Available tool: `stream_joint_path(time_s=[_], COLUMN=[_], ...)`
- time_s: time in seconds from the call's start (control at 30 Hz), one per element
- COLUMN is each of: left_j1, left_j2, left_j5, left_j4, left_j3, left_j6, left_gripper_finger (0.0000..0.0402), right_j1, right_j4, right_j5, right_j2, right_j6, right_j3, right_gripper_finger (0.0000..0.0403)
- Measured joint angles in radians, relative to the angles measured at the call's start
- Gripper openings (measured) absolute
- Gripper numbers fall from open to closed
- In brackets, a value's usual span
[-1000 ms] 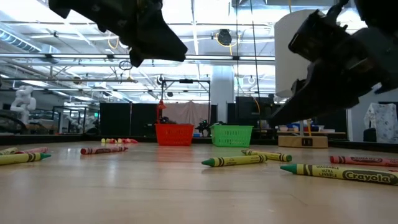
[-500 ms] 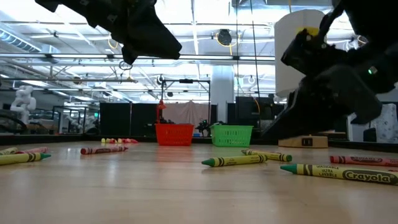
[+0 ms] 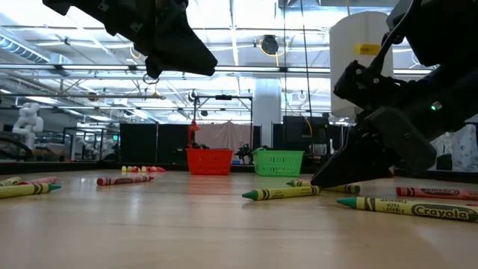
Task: Sort crayons
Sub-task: Put the green crayon into the green bin
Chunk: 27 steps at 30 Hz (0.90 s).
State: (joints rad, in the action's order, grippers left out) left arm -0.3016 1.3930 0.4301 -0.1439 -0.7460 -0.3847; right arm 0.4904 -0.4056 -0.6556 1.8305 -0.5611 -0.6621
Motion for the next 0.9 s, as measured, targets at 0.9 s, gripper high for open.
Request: stream_joint_path(time_s=[0.9], left_j1=[-0.002], left_j2=[0.000], left_j5=[0.004], left_j4=[0.005], left_j3=[0.000], left_j6=[-0.003], left_gripper_finger=[0.0116], right_j1=[-0.006], right_j4=[0.043], right_j5=[0.031], right_j2=[0.000], right_j6=[-0.085], right_j3=[0.000], right_gripper_finger=[0.0026])
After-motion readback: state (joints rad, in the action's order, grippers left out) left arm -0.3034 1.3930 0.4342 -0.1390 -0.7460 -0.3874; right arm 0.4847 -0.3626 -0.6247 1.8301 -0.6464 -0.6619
